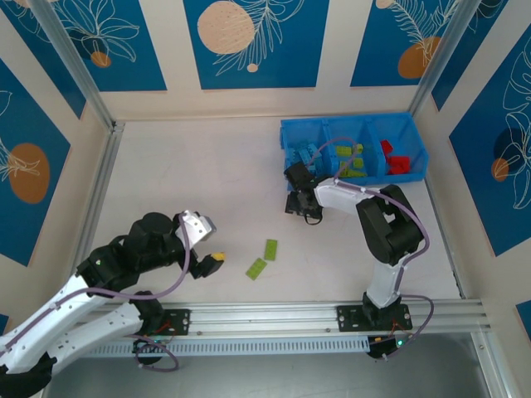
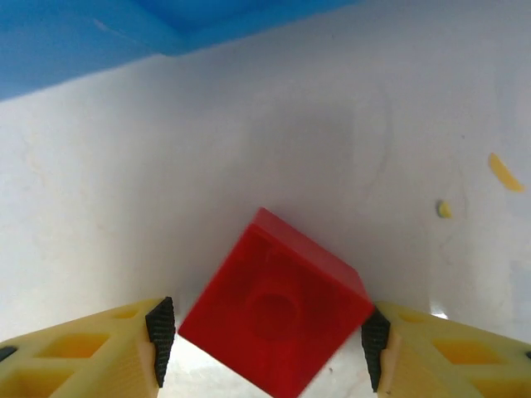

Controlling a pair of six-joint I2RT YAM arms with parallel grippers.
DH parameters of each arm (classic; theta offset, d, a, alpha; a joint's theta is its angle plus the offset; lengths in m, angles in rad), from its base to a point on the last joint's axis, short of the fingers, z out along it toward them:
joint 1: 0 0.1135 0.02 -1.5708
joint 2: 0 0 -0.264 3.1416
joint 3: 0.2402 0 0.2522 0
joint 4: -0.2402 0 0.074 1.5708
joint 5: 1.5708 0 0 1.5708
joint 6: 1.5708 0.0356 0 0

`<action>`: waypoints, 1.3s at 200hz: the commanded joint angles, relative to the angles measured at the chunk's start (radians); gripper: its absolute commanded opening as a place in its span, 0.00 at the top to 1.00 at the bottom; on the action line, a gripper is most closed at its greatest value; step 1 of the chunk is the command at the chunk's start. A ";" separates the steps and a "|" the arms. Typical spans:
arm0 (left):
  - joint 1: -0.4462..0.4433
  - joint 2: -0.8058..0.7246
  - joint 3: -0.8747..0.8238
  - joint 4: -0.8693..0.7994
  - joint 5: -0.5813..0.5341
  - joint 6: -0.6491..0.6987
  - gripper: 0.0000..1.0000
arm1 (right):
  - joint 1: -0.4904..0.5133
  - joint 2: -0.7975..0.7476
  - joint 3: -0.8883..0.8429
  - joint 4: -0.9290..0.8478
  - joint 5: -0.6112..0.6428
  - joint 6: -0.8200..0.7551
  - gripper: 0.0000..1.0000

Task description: Sort the legos into containers by color

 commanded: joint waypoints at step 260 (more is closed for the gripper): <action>0.021 0.009 -0.005 0.017 0.047 0.028 0.00 | -0.551 -0.540 0.001 0.008 -0.124 -0.091 0.78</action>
